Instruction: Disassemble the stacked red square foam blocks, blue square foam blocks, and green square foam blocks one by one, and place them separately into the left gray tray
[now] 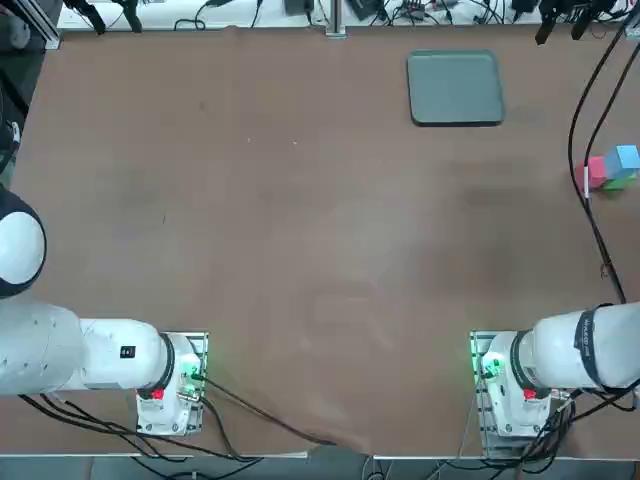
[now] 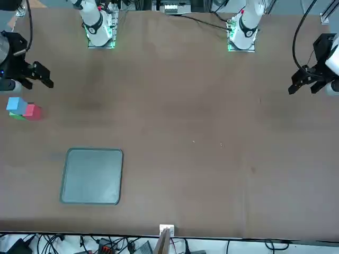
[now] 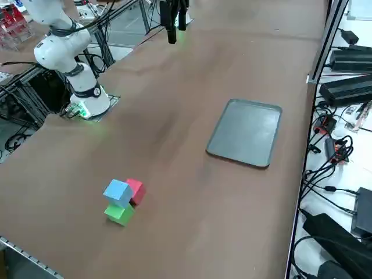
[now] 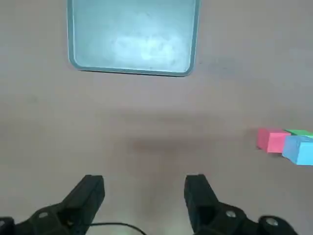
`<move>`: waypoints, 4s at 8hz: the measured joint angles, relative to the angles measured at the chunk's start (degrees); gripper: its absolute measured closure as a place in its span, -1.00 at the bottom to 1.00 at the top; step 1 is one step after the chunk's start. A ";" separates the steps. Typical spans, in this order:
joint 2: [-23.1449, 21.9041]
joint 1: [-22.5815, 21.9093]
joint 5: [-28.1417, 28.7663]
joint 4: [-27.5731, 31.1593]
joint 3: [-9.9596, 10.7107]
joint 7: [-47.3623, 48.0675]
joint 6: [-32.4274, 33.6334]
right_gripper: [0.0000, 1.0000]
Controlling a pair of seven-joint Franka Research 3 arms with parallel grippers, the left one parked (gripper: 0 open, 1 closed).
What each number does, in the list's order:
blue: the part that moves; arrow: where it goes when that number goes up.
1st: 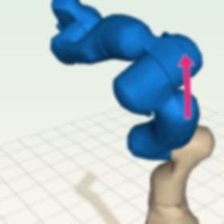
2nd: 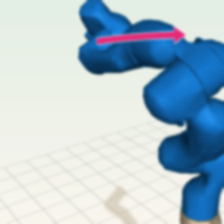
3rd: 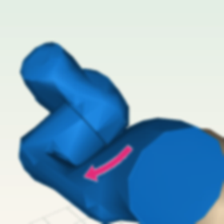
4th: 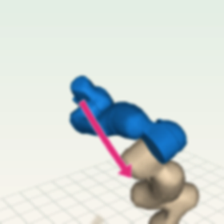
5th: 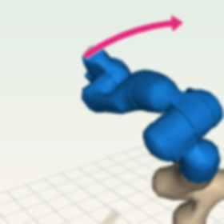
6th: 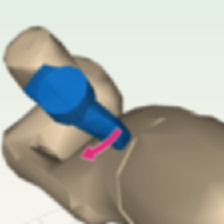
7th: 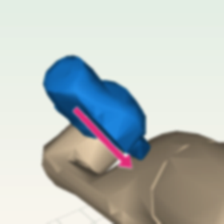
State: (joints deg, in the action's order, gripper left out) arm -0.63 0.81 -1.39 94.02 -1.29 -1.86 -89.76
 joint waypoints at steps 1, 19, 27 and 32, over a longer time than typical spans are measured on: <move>0.02 0.05 0.01 0.00 0.76 -0.02 0.21 -1.00; 11.93 20.60 -4.71 0.96 3.48 34.07 -0.86 -1.00; 14.92 32.19 -4.42 22.52 3.52 54.57 -41.67 -1.00; 17.03 35.82 -4.42 22.81 3.50 54.40 -45.82 -1.00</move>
State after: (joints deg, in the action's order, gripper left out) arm 16.39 36.63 -5.81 116.84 2.21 52.54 -135.58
